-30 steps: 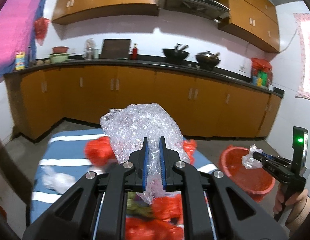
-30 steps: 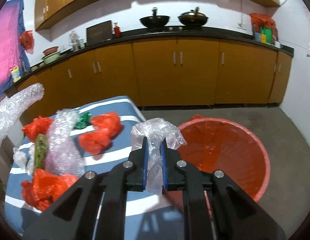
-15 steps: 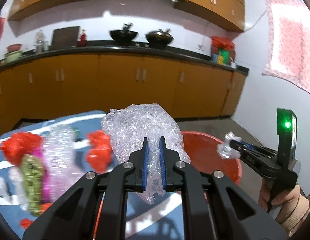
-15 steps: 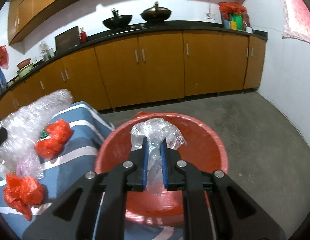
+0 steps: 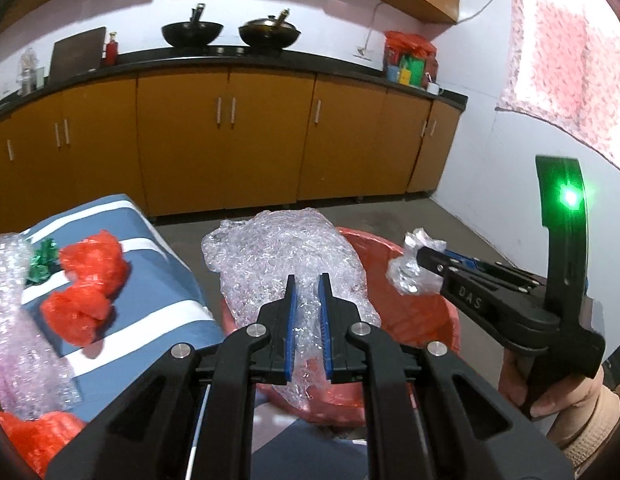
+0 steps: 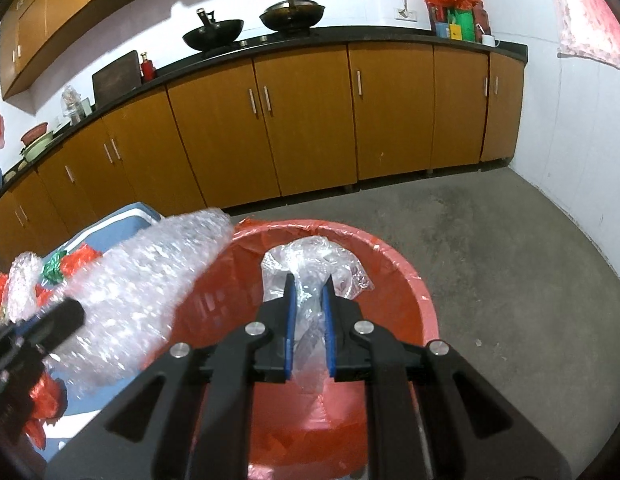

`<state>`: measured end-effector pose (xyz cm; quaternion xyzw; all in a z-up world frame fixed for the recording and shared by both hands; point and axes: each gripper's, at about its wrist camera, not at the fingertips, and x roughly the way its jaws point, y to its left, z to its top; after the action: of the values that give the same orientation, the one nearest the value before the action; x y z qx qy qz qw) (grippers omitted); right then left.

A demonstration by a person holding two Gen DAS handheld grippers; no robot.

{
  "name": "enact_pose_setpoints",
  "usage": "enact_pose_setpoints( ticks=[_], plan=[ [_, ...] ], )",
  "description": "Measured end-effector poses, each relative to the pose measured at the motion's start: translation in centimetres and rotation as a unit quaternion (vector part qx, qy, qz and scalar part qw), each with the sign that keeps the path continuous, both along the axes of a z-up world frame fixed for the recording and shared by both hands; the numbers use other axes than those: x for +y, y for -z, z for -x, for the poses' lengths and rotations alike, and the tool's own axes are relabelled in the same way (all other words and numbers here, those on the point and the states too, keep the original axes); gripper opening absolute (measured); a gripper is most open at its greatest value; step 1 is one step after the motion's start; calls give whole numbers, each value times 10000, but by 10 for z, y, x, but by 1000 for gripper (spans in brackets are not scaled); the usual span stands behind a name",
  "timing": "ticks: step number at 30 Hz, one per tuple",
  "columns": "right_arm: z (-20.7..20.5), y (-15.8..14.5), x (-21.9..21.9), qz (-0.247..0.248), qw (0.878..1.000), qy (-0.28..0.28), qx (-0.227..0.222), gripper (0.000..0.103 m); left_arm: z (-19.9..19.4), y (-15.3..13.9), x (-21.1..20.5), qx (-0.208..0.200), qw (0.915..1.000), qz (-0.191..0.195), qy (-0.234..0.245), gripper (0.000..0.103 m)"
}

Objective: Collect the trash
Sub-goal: 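Carry the bubble wrap with the left tool while the right tool carries the clear bag to the red basket, then open the left tool over the basket while the right tool opens there too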

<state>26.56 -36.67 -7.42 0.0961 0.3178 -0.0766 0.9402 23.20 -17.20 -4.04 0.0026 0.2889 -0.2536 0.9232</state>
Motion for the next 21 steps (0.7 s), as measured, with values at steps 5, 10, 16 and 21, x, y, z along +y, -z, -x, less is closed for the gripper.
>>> enact_pose_setpoints(
  ticks=[5,10,16,21],
  plan=[
    [-5,2,-11,-194,9998,59,5,20,-6,7,-12,117,9999,-18,106,10],
    [0,4,-15,-173,9998,104,-54,39,-11,11,-11,248,9997,24,58,46],
    [9,4,-21,-103,9997,225,-73,42,-11,7,4,257,9995,40,-188,46],
    [14,0,-15,0,9998,180,-109,44,-6,0,21,115,9989,-47,-452,48]
  ],
)
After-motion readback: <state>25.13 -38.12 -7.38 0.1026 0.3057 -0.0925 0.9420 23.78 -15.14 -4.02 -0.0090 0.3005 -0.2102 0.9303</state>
